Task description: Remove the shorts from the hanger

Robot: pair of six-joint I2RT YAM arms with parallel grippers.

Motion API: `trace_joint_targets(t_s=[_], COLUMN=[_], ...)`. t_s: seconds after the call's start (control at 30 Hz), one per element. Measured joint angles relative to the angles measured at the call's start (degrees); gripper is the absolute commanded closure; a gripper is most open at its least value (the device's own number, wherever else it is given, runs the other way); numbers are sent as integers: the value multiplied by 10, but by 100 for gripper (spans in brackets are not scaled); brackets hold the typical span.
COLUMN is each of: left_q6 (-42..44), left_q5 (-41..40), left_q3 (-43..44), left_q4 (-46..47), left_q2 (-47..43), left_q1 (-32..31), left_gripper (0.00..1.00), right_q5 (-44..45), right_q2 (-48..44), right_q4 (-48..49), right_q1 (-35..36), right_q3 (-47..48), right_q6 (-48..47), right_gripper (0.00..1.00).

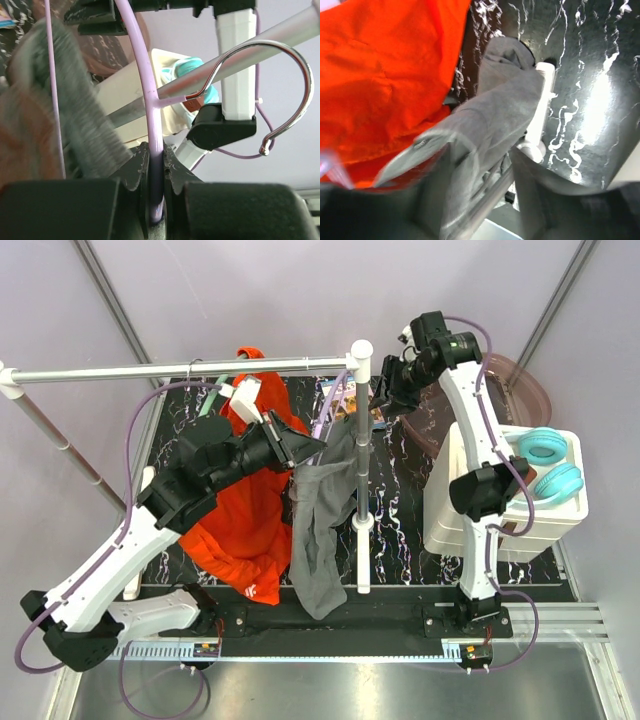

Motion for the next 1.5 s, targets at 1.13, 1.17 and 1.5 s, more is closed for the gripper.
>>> trace_joint_targets(t_s=[1.13,1.17,1.5], left_q6=[-79,-79,-62], left_q5=[49,50,50], left_q3=[16,16,16], left_q4=[16,16,22], left_q2=[56,56,54], left_q1=[10,10,14], left_gripper=[100,100,87], right_q5=[-63,-63,-67], right_q2=[-379,-374,-365], right_q4=[421,428,461], right_q1=[104,107,120], right_q3=[-445,-445,-461], right_q6=[509,515,569], right_gripper=[53,55,100])
